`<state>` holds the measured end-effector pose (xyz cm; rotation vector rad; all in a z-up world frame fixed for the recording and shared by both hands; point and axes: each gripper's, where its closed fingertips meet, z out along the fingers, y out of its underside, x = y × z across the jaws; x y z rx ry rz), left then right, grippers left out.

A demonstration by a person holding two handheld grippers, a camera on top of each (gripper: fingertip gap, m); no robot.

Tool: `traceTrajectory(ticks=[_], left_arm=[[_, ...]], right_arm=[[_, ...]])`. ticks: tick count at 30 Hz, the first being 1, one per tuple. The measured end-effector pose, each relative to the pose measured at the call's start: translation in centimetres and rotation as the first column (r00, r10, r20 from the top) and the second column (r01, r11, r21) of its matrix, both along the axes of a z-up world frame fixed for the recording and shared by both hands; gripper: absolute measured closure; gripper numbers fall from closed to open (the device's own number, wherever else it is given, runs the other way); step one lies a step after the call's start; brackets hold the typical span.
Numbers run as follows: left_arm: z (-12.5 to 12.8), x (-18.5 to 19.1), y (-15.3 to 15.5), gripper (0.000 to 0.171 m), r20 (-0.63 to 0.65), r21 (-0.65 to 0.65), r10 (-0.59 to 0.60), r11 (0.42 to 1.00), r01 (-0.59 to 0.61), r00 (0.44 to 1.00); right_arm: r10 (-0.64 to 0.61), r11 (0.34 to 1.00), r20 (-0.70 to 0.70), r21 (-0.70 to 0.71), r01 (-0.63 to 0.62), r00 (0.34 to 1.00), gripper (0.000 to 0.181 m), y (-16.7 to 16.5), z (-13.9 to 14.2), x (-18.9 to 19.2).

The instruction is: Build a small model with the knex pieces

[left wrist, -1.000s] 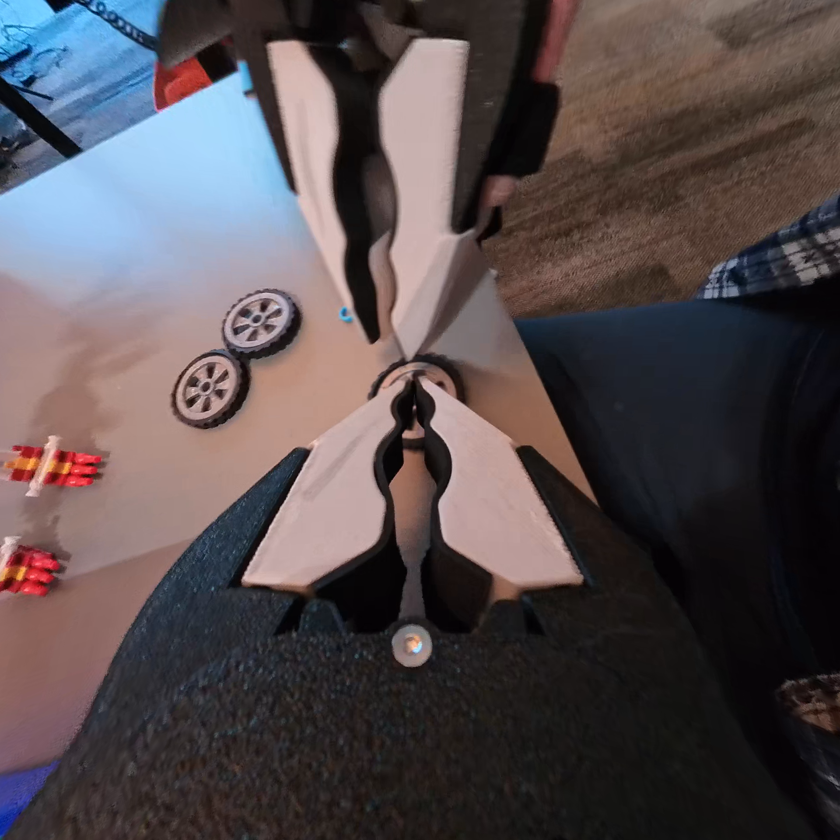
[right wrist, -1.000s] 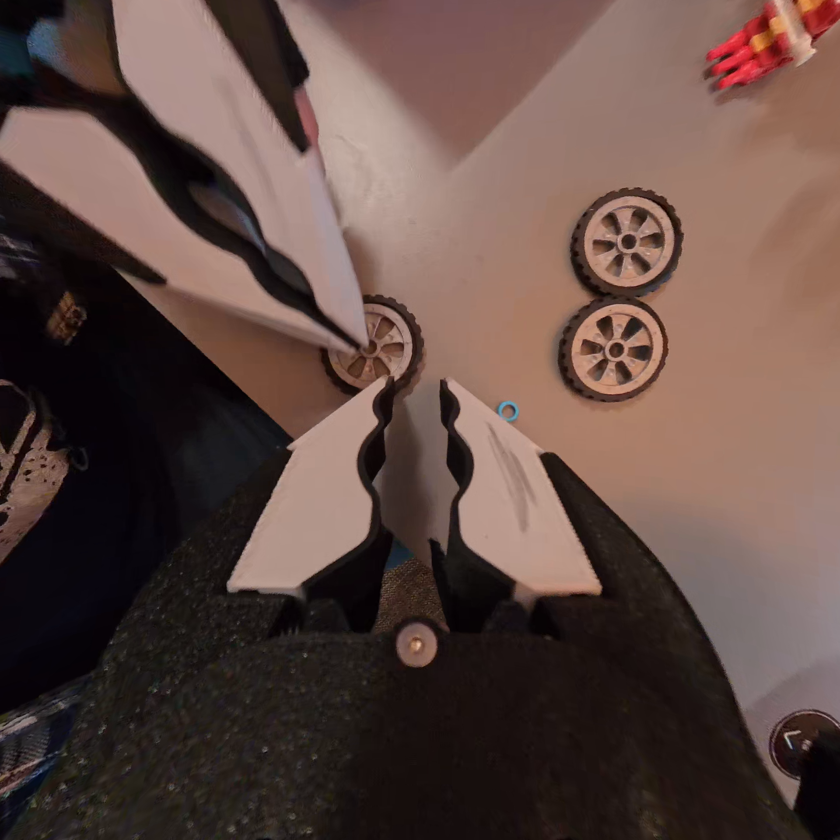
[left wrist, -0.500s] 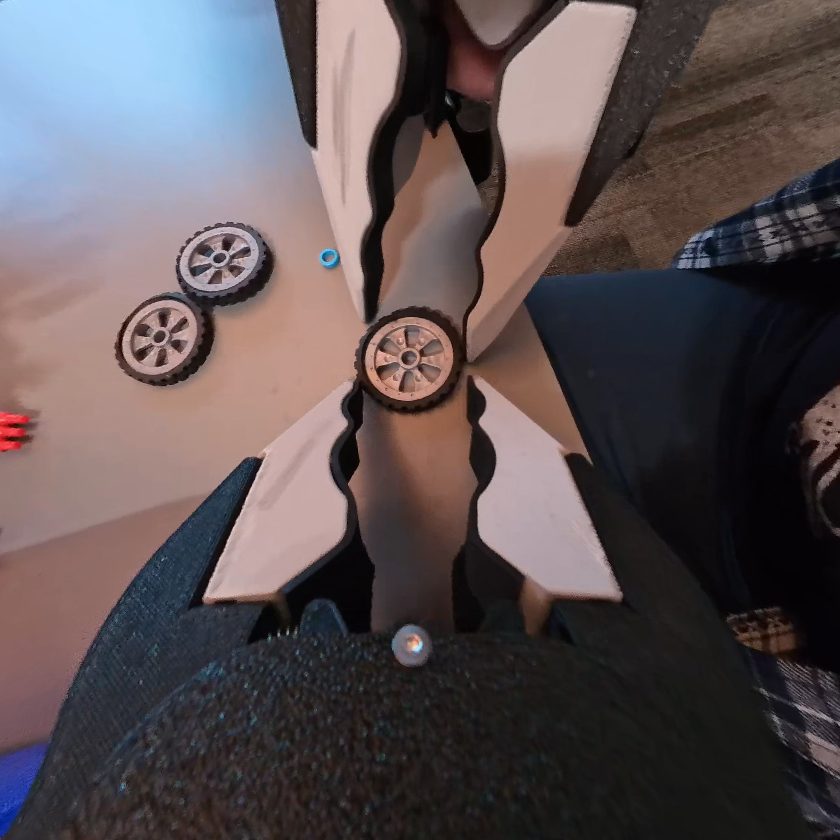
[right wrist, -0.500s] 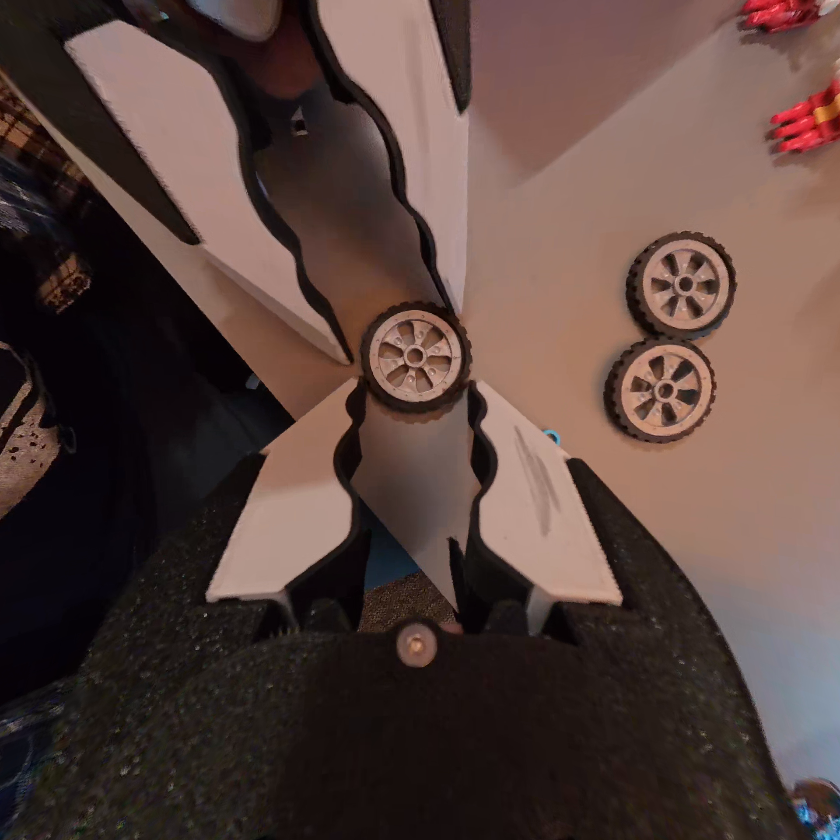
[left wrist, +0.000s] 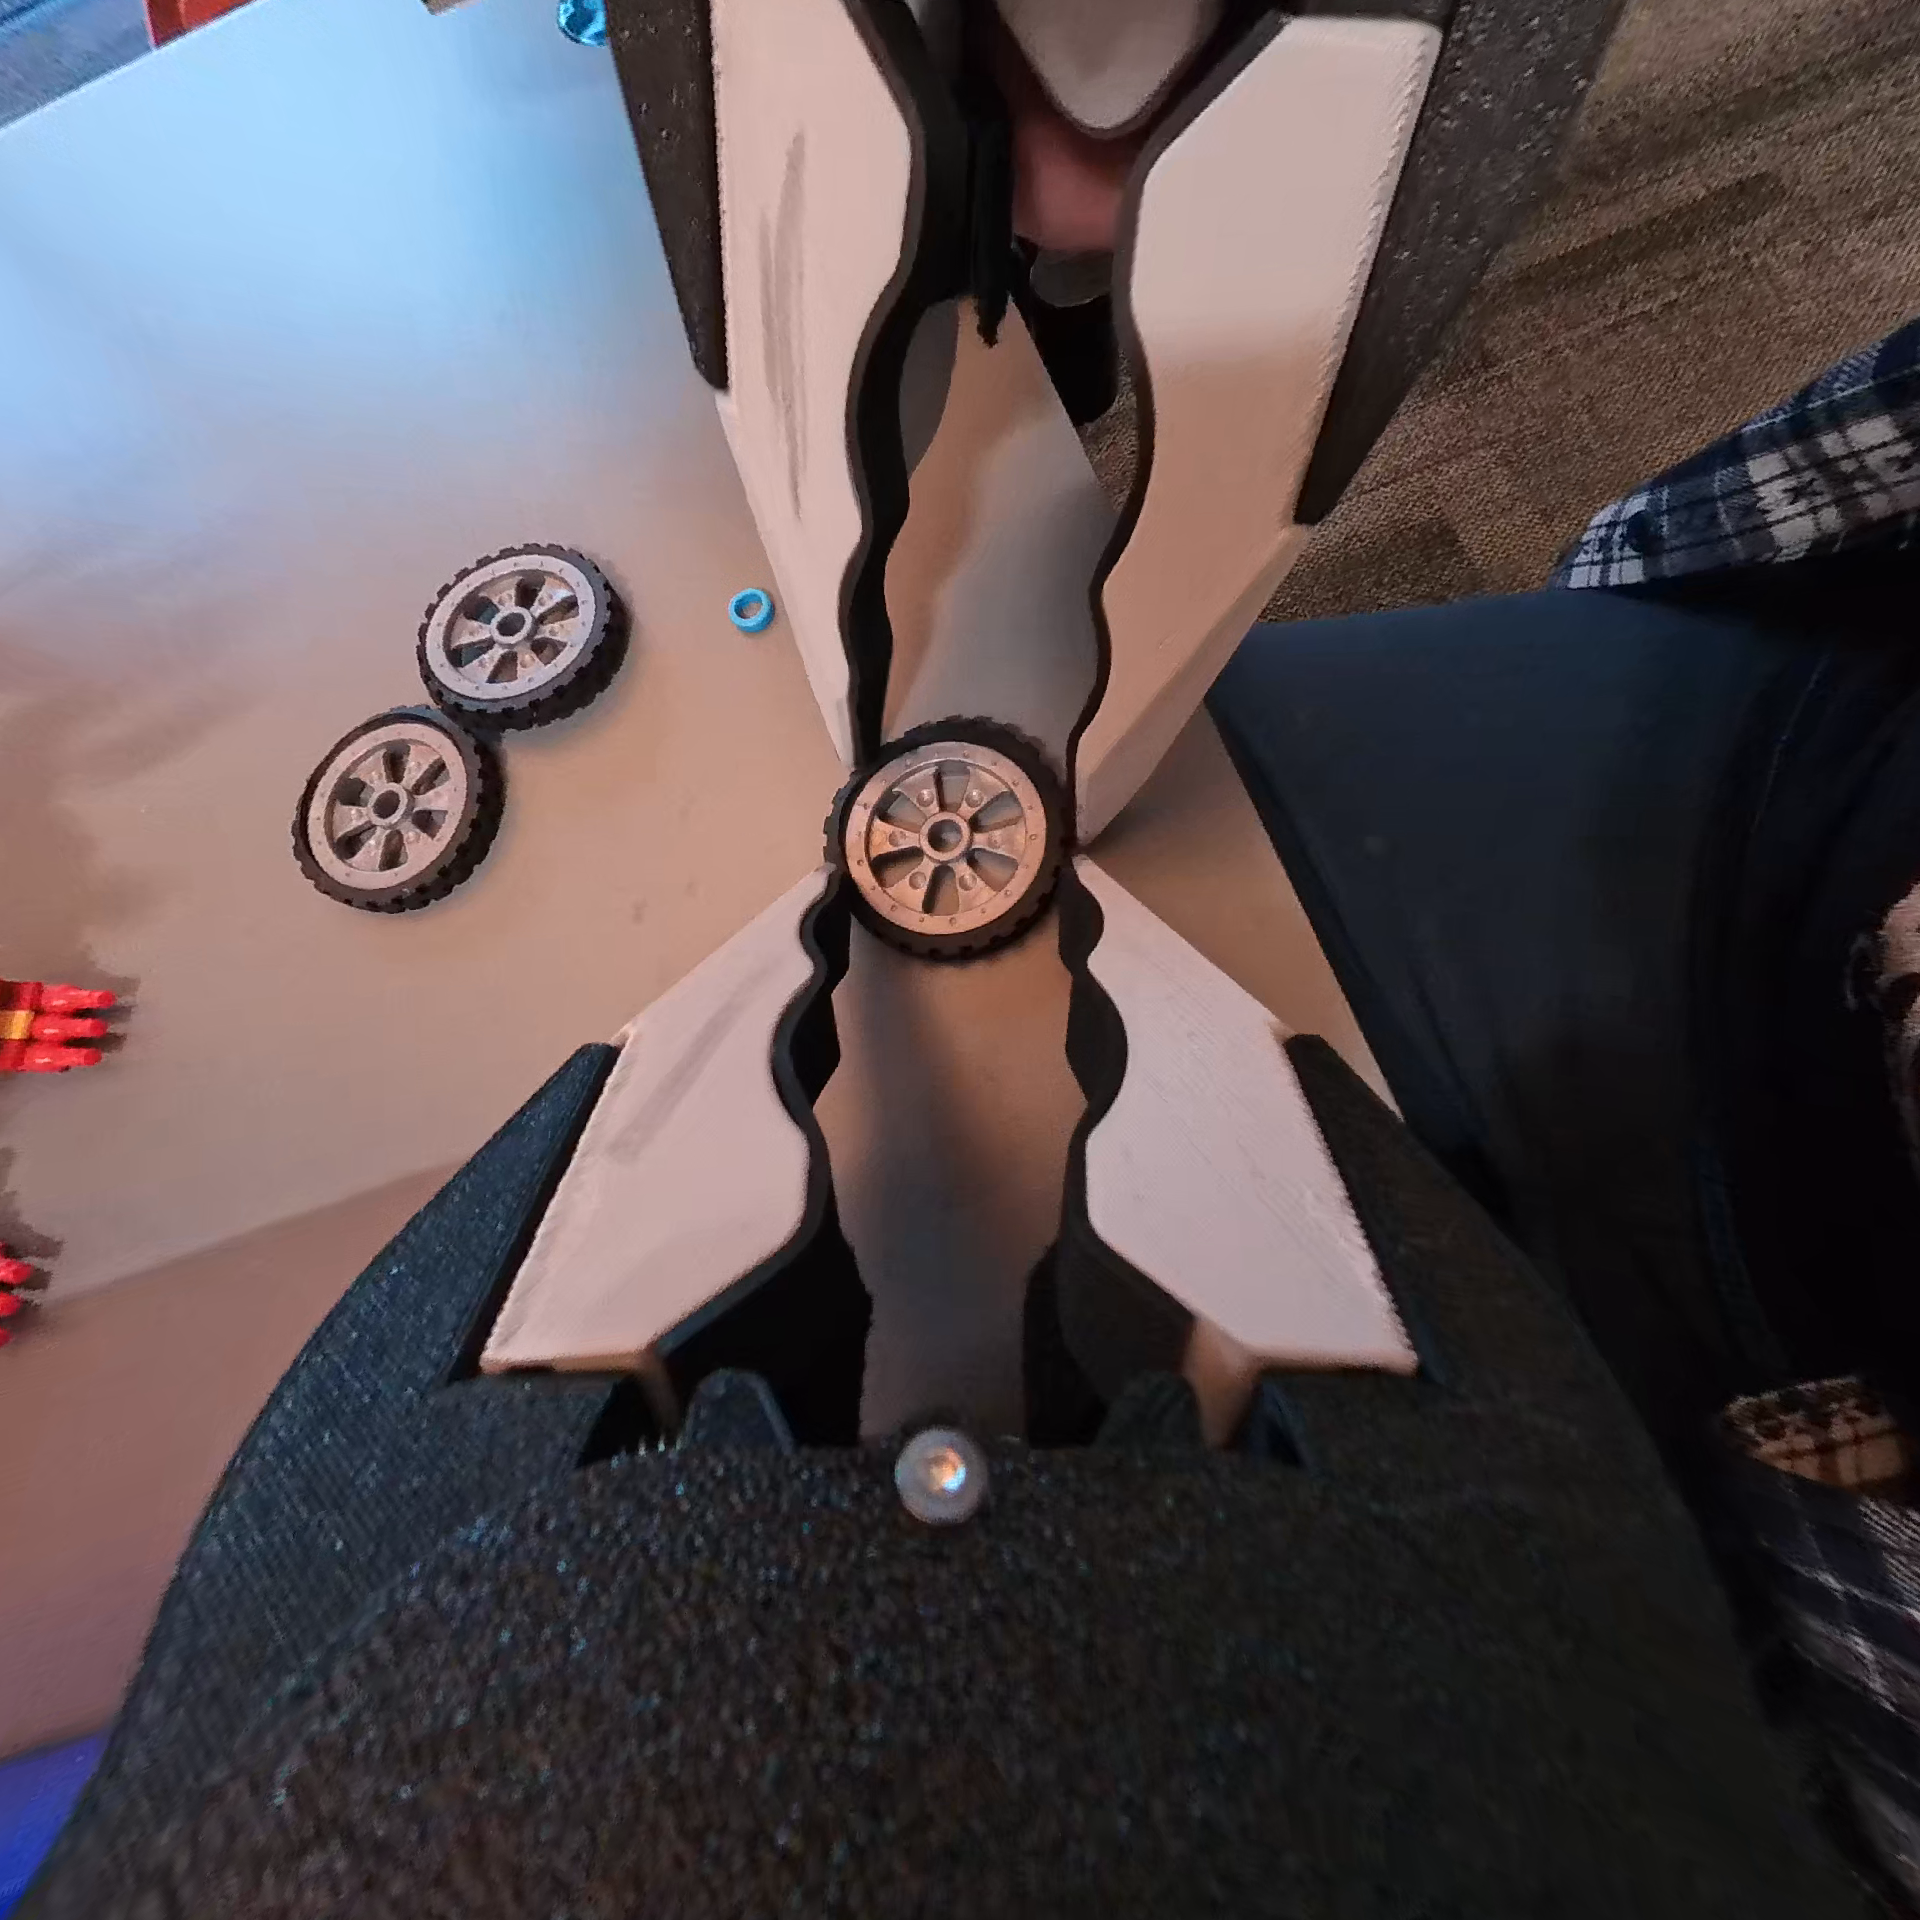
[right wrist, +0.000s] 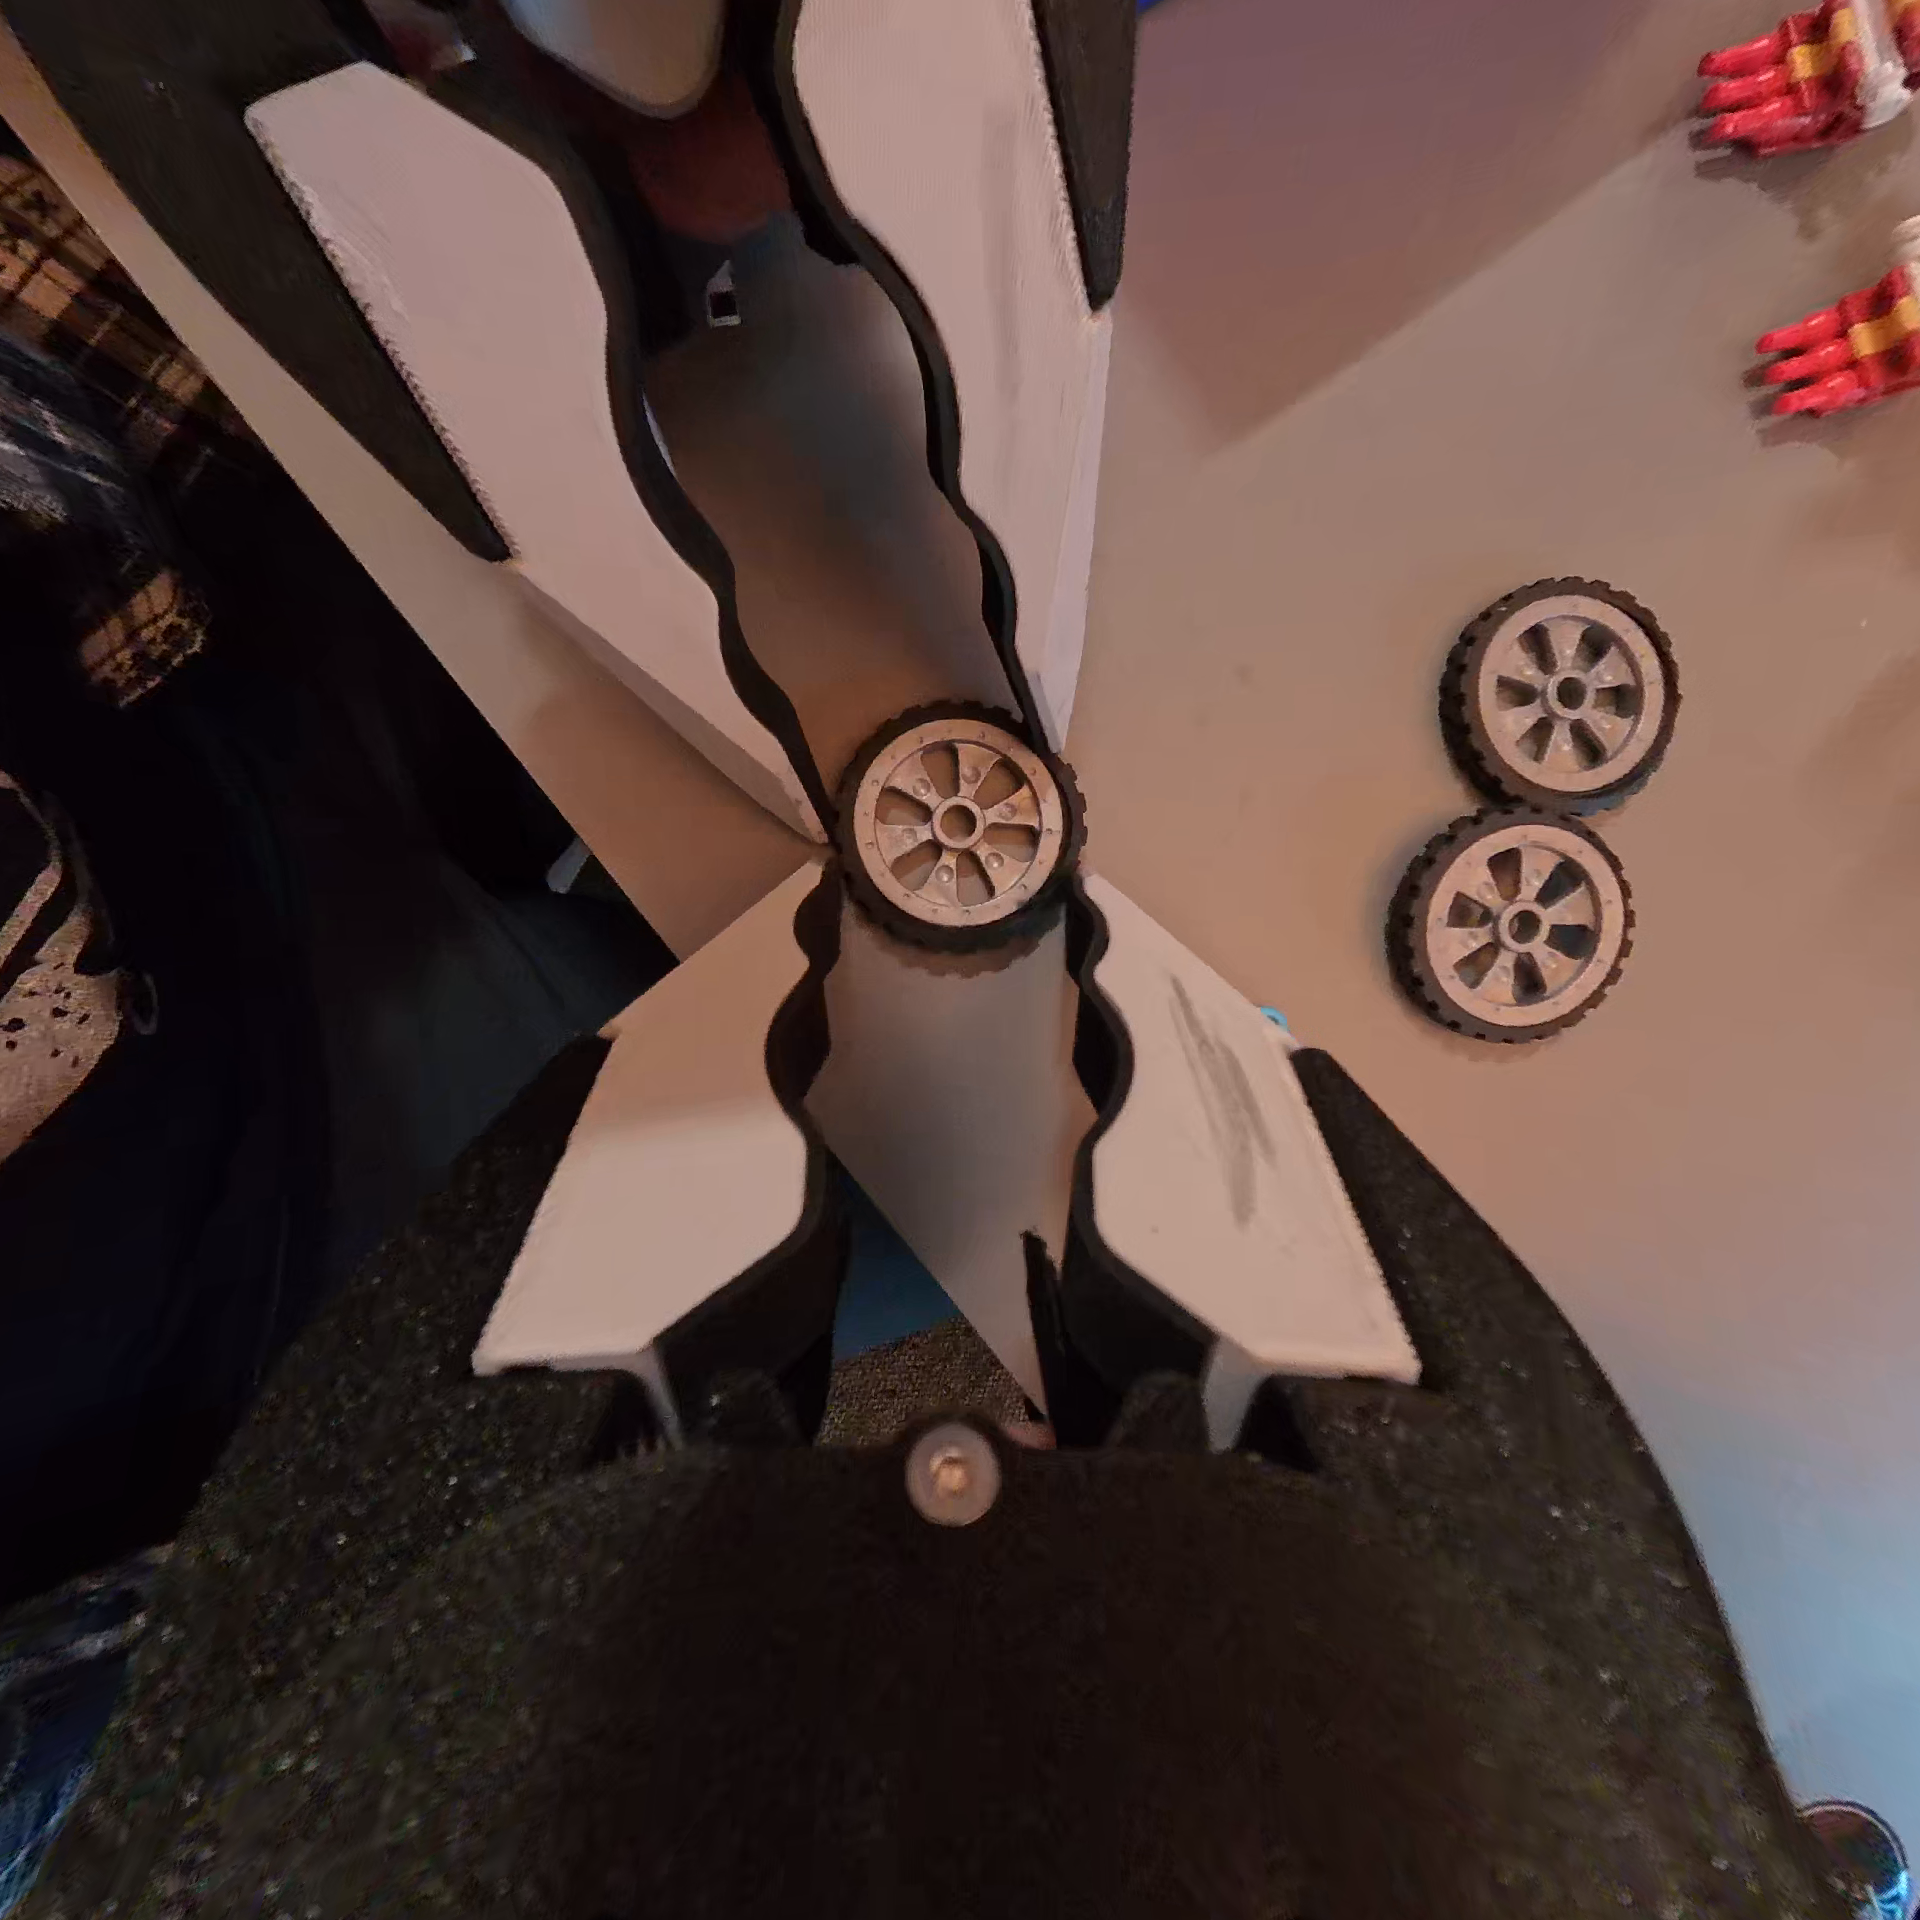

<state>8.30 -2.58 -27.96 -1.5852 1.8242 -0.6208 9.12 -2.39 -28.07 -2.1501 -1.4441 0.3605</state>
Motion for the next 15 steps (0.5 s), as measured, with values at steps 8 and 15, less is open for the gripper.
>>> traceTrajectory(ticks=[8,15], left_arm=[[0.00,0.10,-0.30,0.132,-0.001,-0.023,-0.020,1.000,0.020,1.000],[0.04,0.18,-0.36,0.132,-0.002,-0.048,-0.027,0.999,0.026,1.000]], right_arm=[[0.042,0.999,-0.055,0.003,-0.042,0.998,0.128,-0.11,-0.01,-0.79],[0.082,0.997,-0.038,0.014,-0.081,0.996,0.133,-0.17,0.08,-0.92]])
